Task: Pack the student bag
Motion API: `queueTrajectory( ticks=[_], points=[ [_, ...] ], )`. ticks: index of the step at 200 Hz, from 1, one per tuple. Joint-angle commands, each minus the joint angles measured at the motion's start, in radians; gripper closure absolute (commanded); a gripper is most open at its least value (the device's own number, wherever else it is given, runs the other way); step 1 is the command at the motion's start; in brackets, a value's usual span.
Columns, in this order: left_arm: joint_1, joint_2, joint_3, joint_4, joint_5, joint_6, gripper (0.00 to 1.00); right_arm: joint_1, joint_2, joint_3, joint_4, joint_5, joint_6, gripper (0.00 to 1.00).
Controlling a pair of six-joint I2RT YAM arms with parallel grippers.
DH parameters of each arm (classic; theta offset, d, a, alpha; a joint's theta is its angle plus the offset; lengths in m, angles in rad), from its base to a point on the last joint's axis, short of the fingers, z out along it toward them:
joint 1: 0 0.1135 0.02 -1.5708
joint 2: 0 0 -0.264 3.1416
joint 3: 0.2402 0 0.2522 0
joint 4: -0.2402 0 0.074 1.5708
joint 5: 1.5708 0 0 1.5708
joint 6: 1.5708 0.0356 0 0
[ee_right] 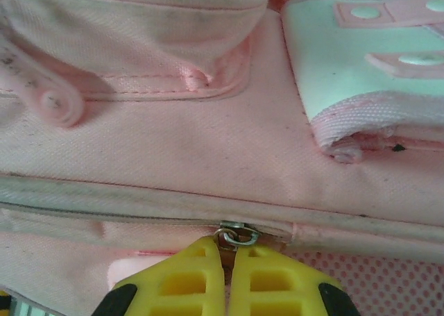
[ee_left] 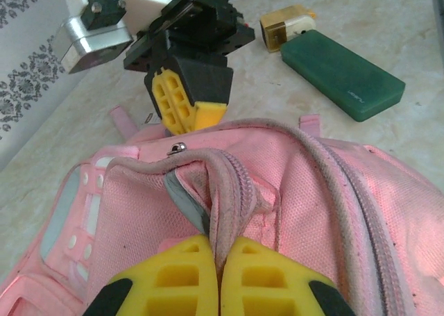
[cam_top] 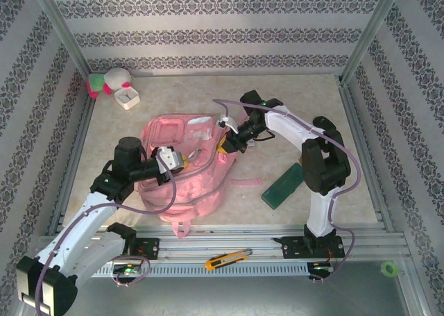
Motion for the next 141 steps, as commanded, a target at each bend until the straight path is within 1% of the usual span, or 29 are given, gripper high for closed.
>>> queueTrajectory(
  ticks=[1,39,71,86,99,124,141],
  points=[
    [0.005,0.001,0.013,0.146,-0.092,-0.023,1.0,0.022,-0.079,-0.033,-0.028,-0.135,0.025,1.0],
    [-0.004,0.005,0.018,0.14,-0.205,-0.032,1.0,0.045,-0.14,-0.081,0.0,-0.145,0.09,1.0],
    [-0.029,0.034,0.043,0.12,-0.266,-0.04,1.0,0.069,-0.159,-0.09,0.068,-0.111,0.274,1.0],
    [-0.051,0.053,0.055,0.111,-0.316,-0.053,1.0,0.076,-0.162,-0.082,0.083,-0.102,0.366,1.0],
    [-0.062,0.063,0.062,0.102,-0.335,-0.065,1.0,0.079,-0.172,-0.082,0.084,-0.1,0.408,1.0],
    [-0.07,0.066,0.06,0.107,-0.394,-0.081,1.0,0.072,-0.19,-0.08,0.088,-0.042,0.519,1.0],
    [-0.071,0.063,0.064,0.078,-0.42,-0.057,1.0,0.064,-0.205,-0.081,0.091,-0.037,0.589,1.0]
  ],
)
